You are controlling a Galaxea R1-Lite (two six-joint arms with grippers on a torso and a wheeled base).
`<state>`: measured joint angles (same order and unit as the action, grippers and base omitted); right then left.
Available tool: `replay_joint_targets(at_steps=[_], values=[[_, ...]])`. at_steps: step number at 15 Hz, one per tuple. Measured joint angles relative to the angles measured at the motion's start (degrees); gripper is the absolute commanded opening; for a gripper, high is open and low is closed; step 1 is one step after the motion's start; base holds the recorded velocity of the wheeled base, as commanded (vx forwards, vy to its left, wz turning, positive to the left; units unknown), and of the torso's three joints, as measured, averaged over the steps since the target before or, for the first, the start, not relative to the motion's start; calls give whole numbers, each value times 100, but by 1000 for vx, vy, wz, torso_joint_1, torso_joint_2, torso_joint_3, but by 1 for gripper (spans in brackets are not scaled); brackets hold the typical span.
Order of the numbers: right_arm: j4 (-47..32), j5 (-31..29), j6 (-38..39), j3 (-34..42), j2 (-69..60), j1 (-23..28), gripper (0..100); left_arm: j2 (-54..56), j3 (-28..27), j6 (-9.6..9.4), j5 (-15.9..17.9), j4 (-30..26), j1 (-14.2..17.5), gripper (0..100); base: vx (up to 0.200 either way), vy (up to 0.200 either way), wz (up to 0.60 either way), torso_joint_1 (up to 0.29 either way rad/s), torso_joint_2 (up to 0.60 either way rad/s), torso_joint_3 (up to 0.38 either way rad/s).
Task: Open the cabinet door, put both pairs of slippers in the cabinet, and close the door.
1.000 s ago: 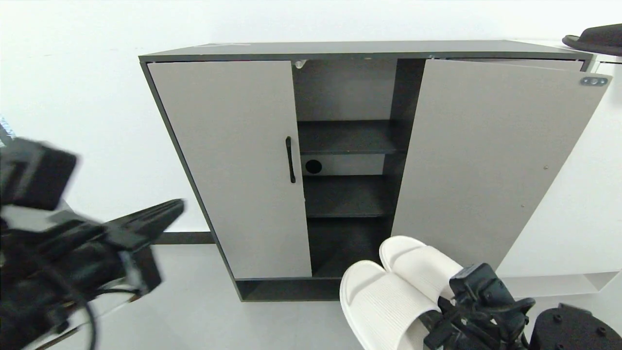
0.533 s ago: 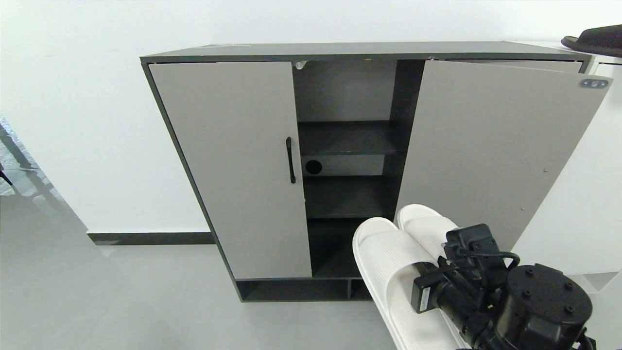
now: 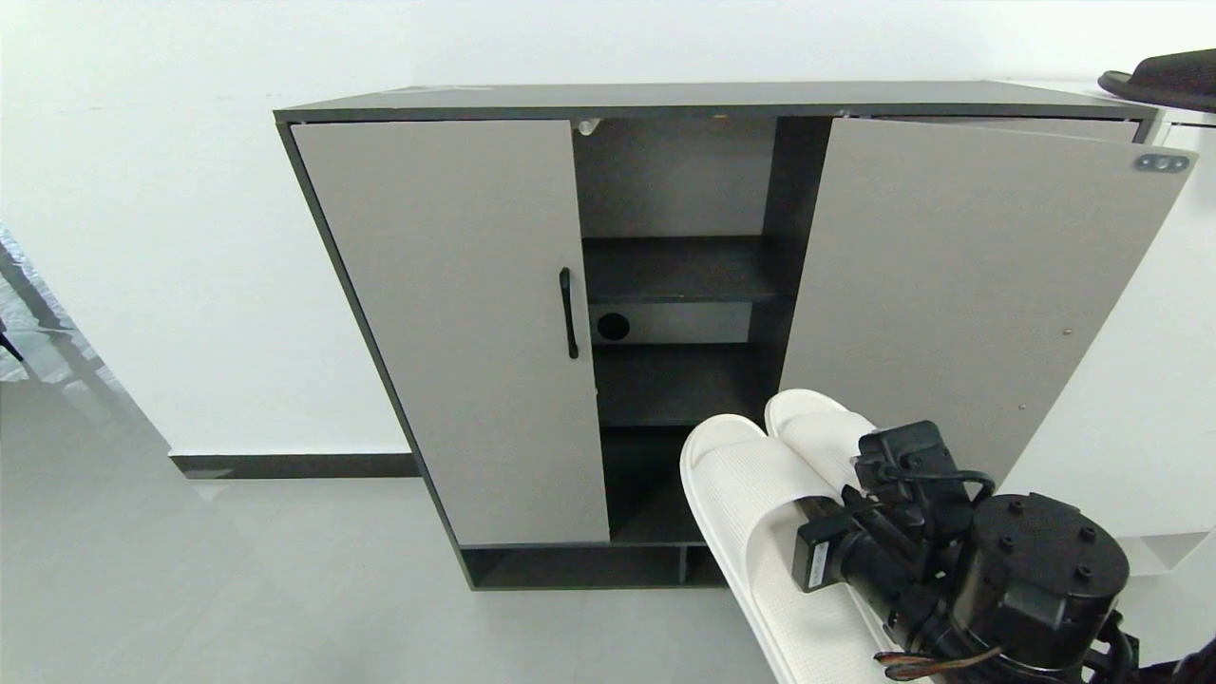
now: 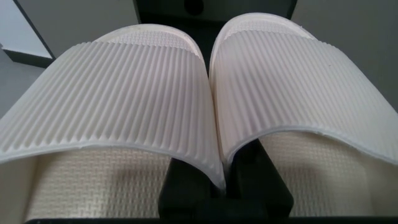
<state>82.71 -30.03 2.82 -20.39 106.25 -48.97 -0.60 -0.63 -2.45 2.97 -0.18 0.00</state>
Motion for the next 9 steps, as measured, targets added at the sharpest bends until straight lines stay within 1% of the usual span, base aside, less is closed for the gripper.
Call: replay_joint_targets(at_steps=[2, 9], values=[[2, -2, -2, -5, 17, 11, 0, 39, 48, 32, 0, 7, -2, 0, 0, 0, 0, 0, 0, 0], [9, 112, 24, -2, 74, 38, 0, 67, 63, 38, 4, 9, -2, 0, 0, 200, 0, 5, 2, 4]])
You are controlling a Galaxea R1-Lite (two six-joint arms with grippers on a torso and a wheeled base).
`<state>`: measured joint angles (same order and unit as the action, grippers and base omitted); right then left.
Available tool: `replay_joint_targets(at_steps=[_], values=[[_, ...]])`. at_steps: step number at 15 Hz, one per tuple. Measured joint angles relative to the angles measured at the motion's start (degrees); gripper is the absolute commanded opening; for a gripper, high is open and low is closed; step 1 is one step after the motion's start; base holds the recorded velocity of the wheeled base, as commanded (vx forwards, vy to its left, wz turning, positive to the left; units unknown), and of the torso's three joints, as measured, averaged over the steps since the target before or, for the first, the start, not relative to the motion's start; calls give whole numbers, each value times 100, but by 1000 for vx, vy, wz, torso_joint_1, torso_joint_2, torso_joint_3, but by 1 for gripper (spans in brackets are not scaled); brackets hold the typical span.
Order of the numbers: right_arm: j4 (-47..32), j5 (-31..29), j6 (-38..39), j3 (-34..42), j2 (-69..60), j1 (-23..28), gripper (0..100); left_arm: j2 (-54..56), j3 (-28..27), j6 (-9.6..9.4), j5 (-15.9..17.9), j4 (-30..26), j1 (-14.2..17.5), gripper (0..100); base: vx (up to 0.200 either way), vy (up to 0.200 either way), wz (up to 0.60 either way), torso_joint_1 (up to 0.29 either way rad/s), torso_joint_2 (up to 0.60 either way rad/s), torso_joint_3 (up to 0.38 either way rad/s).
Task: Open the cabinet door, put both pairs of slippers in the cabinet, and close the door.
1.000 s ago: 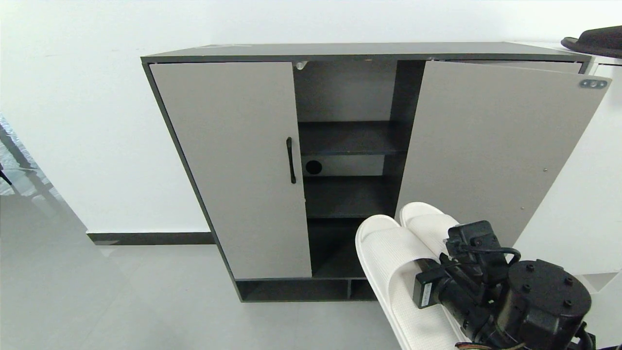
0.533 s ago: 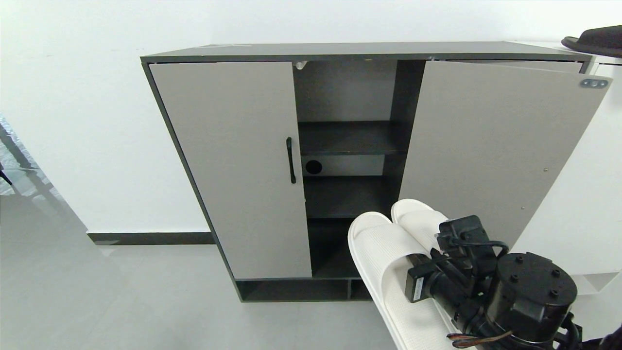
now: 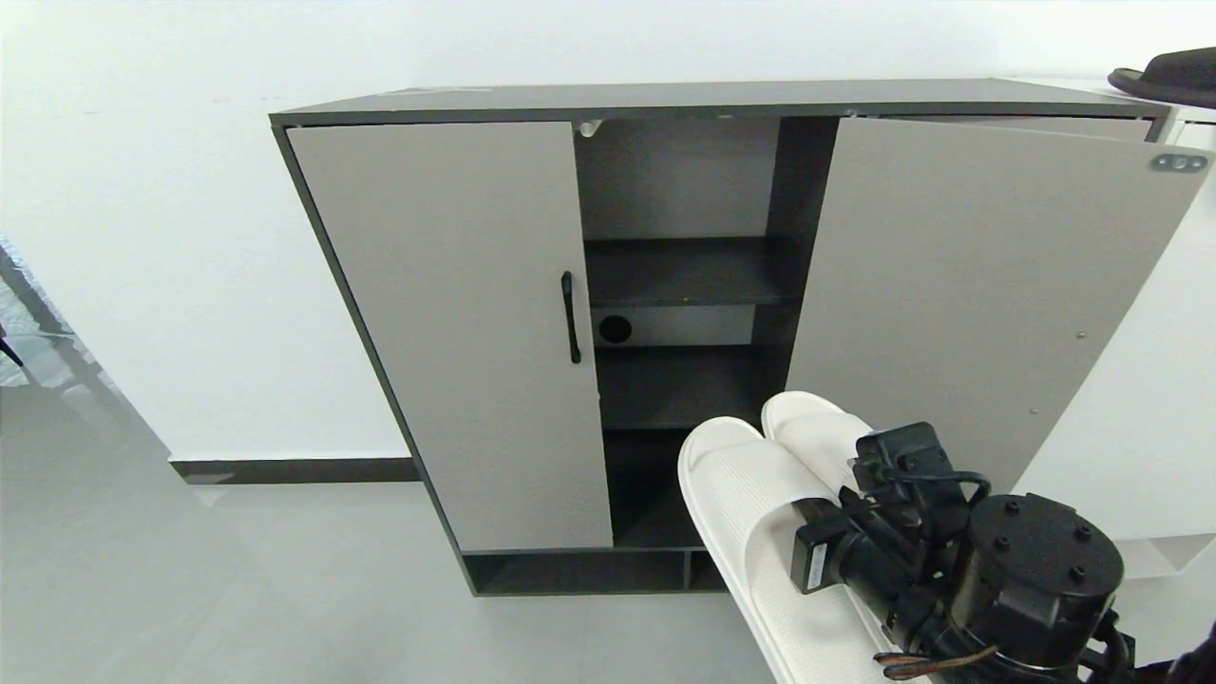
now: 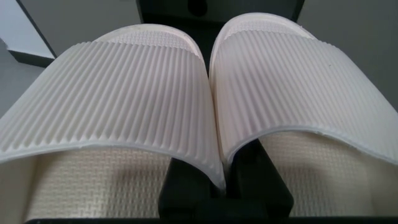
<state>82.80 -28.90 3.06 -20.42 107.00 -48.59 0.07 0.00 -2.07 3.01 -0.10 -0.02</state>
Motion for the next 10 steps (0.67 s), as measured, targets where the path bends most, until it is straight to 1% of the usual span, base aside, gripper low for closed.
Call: replay_joint_targets(at_steps=[2, 4, 6, 8, 10], values=[[55, 15, 41, -41, 127, 0, 0, 0, 0, 11, -1, -9, -9, 0, 0, 200, 0, 2, -2, 7], [76, 0, 85, -69, 185, 107, 0, 0, 0, 16, -1, -11, -7, 0, 0, 200, 0, 5, 7, 2], [84, -16, 66, -105, 174, 223, 0, 0, 0, 13, -1, -9, -5, 0, 0, 0, 0, 0, 0, 0], [62, -101, 22, -199, 161, 463, 0, -2, 0, 7, -1, -9, -5, 0, 0, 0, 0, 0, 0, 0], [63, -210, -191, -488, 152, 937, 0, -2, 0, 7, -4, -11, -5, 0, 0, 0, 0, 0, 0, 0]])
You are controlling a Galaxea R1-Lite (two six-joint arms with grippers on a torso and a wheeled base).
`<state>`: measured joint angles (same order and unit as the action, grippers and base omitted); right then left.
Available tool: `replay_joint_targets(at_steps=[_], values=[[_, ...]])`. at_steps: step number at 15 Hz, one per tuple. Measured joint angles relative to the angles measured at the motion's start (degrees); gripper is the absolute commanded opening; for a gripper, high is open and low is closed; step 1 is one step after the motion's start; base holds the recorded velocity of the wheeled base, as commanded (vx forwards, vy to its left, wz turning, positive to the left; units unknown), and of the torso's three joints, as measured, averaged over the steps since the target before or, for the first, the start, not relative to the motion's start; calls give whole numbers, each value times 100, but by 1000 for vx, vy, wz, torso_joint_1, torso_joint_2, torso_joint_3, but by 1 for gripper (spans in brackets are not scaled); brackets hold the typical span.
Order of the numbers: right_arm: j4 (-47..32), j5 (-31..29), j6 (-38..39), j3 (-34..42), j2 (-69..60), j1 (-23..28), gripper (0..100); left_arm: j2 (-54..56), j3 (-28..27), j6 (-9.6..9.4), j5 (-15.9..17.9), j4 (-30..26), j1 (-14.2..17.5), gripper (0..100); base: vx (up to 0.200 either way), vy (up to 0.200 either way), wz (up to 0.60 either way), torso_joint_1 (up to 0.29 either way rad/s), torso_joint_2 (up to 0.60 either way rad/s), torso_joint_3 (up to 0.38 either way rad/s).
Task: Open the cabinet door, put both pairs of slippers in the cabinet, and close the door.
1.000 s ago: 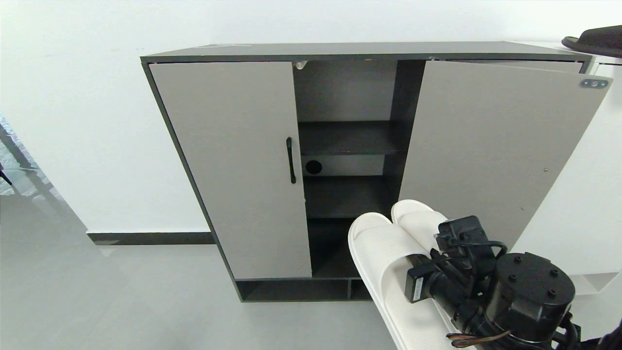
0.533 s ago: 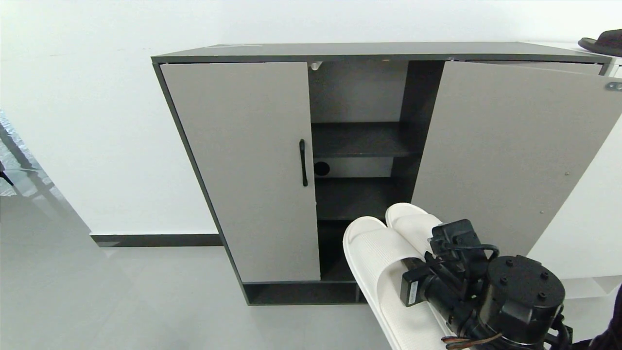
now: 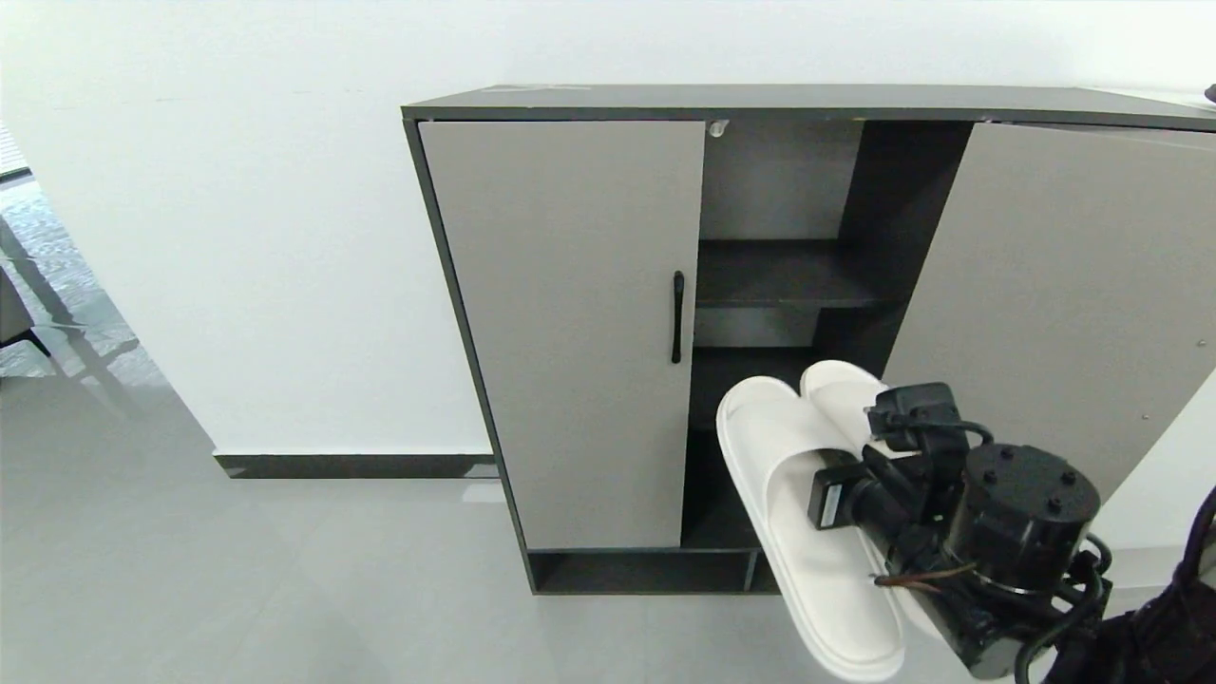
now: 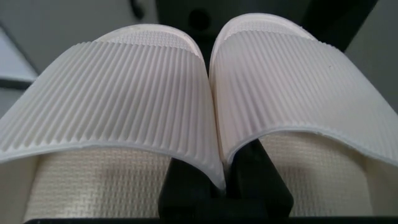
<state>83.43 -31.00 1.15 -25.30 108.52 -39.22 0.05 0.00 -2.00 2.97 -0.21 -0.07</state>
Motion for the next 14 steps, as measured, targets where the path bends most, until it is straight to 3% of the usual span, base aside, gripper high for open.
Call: replay_joint_targets(at_steps=[4, 14], values=[[-434, -41, -258, -596, -290, 521, 0, 0, 0, 4, 0, -1, -2, 0, 0, 0, 0, 0, 0, 0], [-1101, 432, -262, -1696, -417, 772, 0, 0, 0, 0, 2, 2, 0, 0, 200, 0, 0, 0, 2, 4]])
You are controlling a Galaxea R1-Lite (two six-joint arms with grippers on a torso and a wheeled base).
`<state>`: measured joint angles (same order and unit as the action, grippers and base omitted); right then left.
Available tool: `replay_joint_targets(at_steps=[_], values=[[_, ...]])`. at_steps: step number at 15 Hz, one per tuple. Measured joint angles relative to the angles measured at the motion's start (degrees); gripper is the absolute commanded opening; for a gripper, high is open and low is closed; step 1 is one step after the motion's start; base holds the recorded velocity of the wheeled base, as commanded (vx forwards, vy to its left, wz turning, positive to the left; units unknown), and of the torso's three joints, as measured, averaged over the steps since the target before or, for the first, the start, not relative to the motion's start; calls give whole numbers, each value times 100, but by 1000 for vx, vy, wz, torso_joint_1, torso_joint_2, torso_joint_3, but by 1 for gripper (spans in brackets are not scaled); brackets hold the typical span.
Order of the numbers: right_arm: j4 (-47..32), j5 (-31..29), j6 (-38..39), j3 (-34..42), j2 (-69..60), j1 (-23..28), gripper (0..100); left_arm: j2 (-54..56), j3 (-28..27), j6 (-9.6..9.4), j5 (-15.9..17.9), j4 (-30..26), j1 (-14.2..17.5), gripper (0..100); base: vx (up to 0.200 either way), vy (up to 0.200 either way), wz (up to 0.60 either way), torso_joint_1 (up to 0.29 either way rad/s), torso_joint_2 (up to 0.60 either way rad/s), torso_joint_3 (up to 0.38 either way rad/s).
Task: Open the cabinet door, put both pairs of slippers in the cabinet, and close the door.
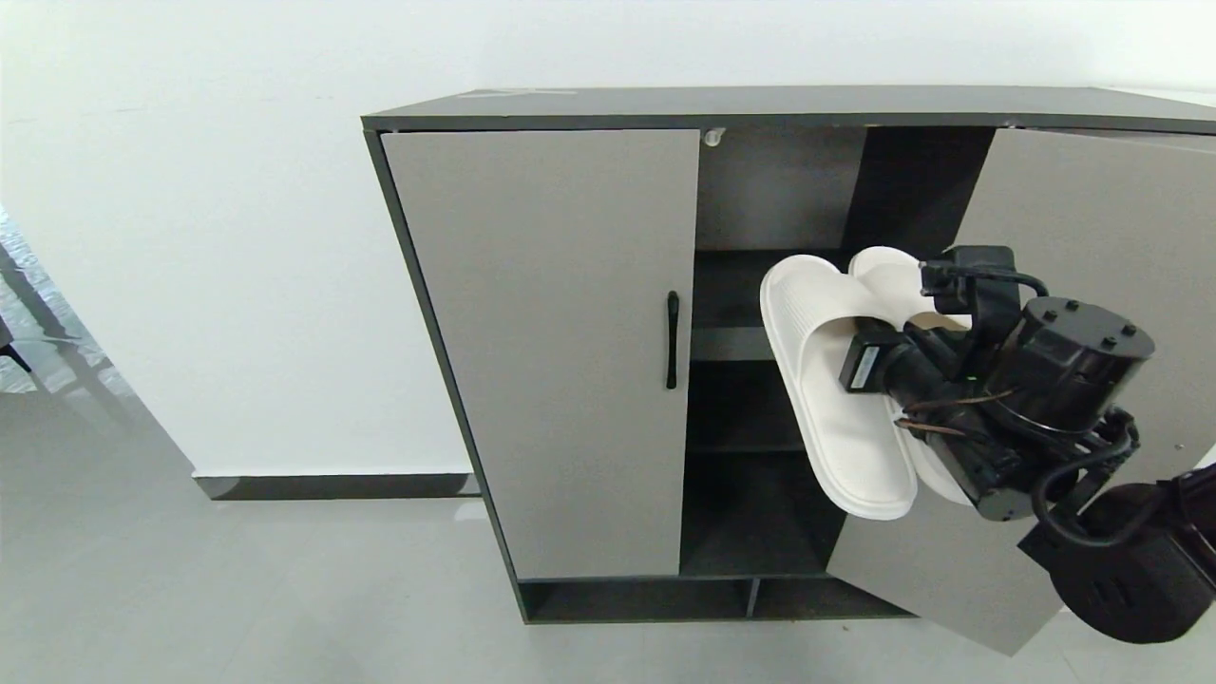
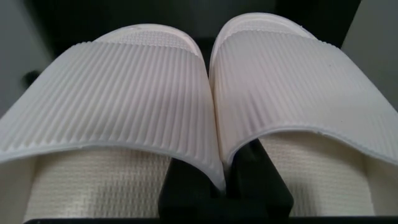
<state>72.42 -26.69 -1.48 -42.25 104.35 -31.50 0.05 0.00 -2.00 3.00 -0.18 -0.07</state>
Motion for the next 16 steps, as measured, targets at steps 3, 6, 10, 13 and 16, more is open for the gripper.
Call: replay_joint_targets(at_steps=[3, 6, 10, 13, 16], values=[[-424, 88, 0, -606, 152, 160, 0, 0, 0, -2, -2, -2, -2, 0, 200, 0, 0, -1, 1, 1], [-1290, 200, 4, -1436, 343, 196, 0, -2, 0, 0, 0, 0, 0, 0, 0, 0, 0, 0, 0, 0], [-2617, 206, 2, -2547, 824, 193, 0, -2, 0, 0, 0, 0, 0, 0, 0, 0, 0, 0, 0, 0], [-2899, 204, 0, -3181, 1250, 193, 0, -2, 0, 0, 0, 0, 5, 0, 0, 0, 0, 0, 0, 0], [-3413, 202, 4, -3980, 1599, 258, 0, -5, 0, 6, 0, 0, 0, 0, 0, 0, 0, 0, 0, 0]])
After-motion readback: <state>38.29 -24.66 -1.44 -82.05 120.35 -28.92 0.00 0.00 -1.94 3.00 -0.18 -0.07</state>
